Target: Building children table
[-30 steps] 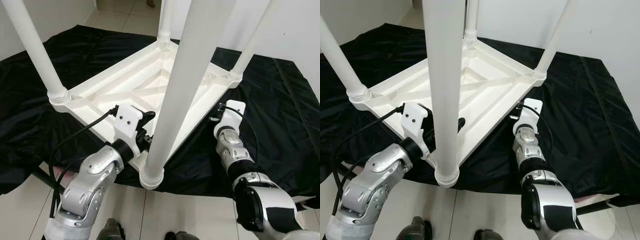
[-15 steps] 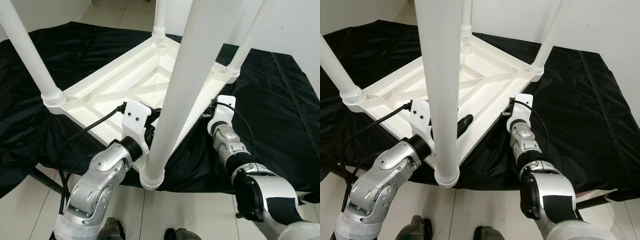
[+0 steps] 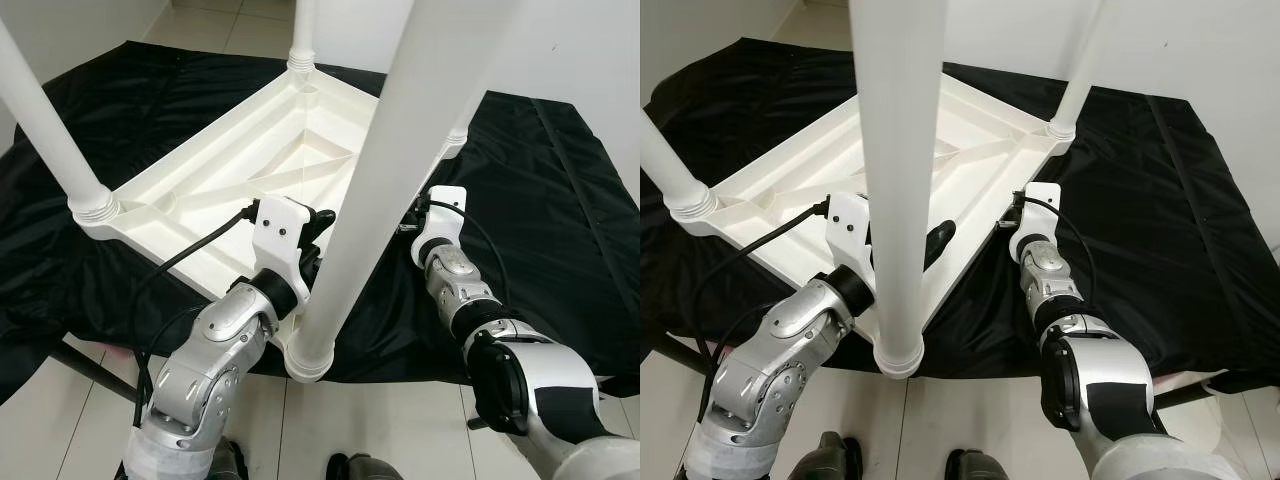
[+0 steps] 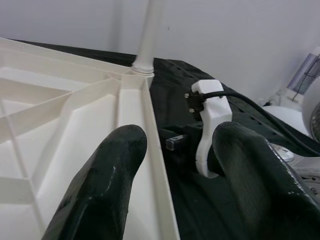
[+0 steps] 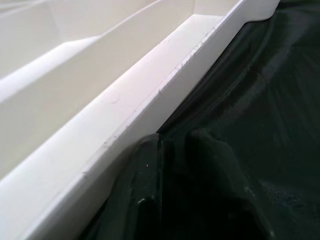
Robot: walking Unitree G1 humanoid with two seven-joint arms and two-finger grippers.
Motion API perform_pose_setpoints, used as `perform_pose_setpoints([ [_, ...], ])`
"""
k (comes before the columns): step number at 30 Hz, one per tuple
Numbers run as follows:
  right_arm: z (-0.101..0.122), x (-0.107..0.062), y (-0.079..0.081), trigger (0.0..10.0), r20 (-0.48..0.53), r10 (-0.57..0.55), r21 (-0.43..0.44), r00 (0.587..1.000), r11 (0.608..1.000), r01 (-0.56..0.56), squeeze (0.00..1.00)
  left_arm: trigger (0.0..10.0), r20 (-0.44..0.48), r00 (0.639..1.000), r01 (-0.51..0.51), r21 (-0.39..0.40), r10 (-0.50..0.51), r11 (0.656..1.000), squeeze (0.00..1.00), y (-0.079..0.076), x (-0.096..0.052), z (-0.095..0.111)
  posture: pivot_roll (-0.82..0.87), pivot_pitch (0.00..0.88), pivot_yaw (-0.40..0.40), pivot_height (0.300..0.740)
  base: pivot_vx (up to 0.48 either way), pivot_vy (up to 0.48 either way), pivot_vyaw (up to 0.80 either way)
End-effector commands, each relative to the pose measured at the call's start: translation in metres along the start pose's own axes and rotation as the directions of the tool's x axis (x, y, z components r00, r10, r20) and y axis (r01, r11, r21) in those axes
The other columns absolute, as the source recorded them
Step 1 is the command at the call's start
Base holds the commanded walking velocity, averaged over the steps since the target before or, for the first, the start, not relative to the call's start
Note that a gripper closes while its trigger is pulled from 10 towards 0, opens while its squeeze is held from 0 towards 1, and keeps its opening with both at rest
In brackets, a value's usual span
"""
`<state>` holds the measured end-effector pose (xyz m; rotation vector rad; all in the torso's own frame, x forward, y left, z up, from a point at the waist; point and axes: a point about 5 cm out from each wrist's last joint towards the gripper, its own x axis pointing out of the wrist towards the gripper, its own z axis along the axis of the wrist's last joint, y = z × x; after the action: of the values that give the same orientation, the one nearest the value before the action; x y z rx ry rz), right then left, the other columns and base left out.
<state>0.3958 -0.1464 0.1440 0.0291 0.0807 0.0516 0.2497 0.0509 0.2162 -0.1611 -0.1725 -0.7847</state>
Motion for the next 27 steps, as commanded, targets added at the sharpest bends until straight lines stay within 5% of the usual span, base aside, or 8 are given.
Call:
perform_pose_setpoints([
  [1,0.018,0.005,0.036,10.0,0.072,0.140,0.020,0.988,0.990,-0.141,0.00,10.0,0.006,0.997,0.072,-0.018,-0.072,0.997,0.00,-0.017,0.007,0.002,0.16,0.142,-0.049,0.740,0.000,0.000,0.00],
  [8,0.021,0.006,0.056,10.0,0.067,0.176,0.016,0.982,0.984,-0.178,0.00,10.0,0.030,0.997,0.070,-0.035,-0.069,0.997,0.00,-0.020,0.015,0.007,0.15,0.141,-0.037,0.740,0.000,0.000,0.00],
  [13,0.019,0.006,0.056,10.0,0.054,0.160,-0.007,0.986,0.987,-0.160,0.00,10.0,0.032,0.997,0.067,-0.039,-0.066,0.997,0.00,-0.021,0.016,0.008,0.16,0.138,-0.034,0.740,0.000,0.000,0.00],
  [27,0.006,-0.005,0.000,10.0,0.146,-0.032,0.024,0.989,0.999,0.029,0.00,10.0,-0.024,1.000,-0.001,0.033,0.002,0.999,0.00,0.003,0.005,0.000,0.14,0.131,-0.036,0.740,0.000,0.000,0.00],
])
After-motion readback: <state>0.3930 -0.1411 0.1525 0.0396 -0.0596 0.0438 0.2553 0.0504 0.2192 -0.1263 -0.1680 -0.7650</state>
